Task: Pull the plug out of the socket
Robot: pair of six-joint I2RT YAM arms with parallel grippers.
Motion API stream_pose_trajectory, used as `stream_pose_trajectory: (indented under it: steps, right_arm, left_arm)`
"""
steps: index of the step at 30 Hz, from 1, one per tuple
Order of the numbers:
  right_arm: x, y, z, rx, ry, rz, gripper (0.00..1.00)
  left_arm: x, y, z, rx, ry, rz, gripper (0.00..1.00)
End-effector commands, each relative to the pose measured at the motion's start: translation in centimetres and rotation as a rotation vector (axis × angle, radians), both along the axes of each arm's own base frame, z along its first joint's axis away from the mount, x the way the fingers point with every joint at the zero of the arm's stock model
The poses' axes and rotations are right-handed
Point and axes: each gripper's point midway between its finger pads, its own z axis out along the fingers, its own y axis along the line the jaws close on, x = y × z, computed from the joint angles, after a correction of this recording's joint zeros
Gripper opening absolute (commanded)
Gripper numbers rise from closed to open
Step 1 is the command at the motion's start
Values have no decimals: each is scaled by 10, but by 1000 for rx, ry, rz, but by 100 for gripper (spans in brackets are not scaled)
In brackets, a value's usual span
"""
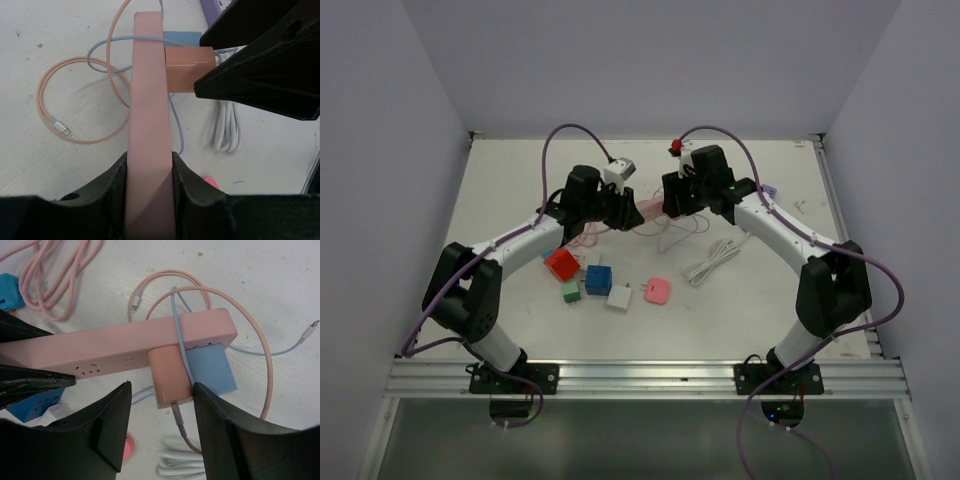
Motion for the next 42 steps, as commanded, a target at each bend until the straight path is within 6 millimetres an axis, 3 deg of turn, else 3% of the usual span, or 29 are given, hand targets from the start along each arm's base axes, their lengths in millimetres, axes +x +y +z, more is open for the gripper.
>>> stream_pose_trajectory:
  steps: [1, 5, 10, 11, 13, 14, 15, 16, 19, 22, 33, 38, 42]
  right_arm:
    - [-6, 2, -2, -15, 28, 35, 58]
    - [-4, 3, 11, -4, 3, 20, 61]
    - [2, 2, 61, 128, -112, -92, 71]
    - [0, 1, 63, 173, -103, -142, 72]
    - [3, -6, 90, 263, -178, -235, 78]
    - [-3, -6, 83, 323, -132, -287, 80]
    - [-5, -9, 92, 366, -147, -324, 83]
    - [-7, -12, 85, 389, -133, -357, 84]
    - [-13, -16, 90, 510, -101, -459, 88]
    - [-19, -18, 80, 588, -44, -541, 89]
    - [1, -19, 66, 788, 65, -798, 92]
    - [6, -28, 62, 822, 73, -899, 87]
    - [8, -38, 60, 838, 60, -950, 75]
  left_arm:
    - [12, -19, 81, -141, -212, -57, 0]
    - [16, -17, 78, -133, -209, -33, 0]
    - [18, -16, 64, -133, -173, 1, 0]
    - [19, -15, 64, -137, -170, 12, 0]
    - [20, -15, 61, -151, -155, 33, 0]
    - [22, -15, 61, -152, -157, 49, 0]
    - [24, -15, 64, -161, -160, 63, 0]
    - [25, -16, 66, -167, -164, 69, 0]
    - [32, -16, 72, -178, -177, 102, 0]
    - [36, -17, 79, -188, -194, 125, 0]
    - [30, -38, 97, -218, -247, 129, 0]
    - [23, -43, 104, -233, -274, 137, 0]
    - [20, -44, 103, -236, -275, 136, 0]
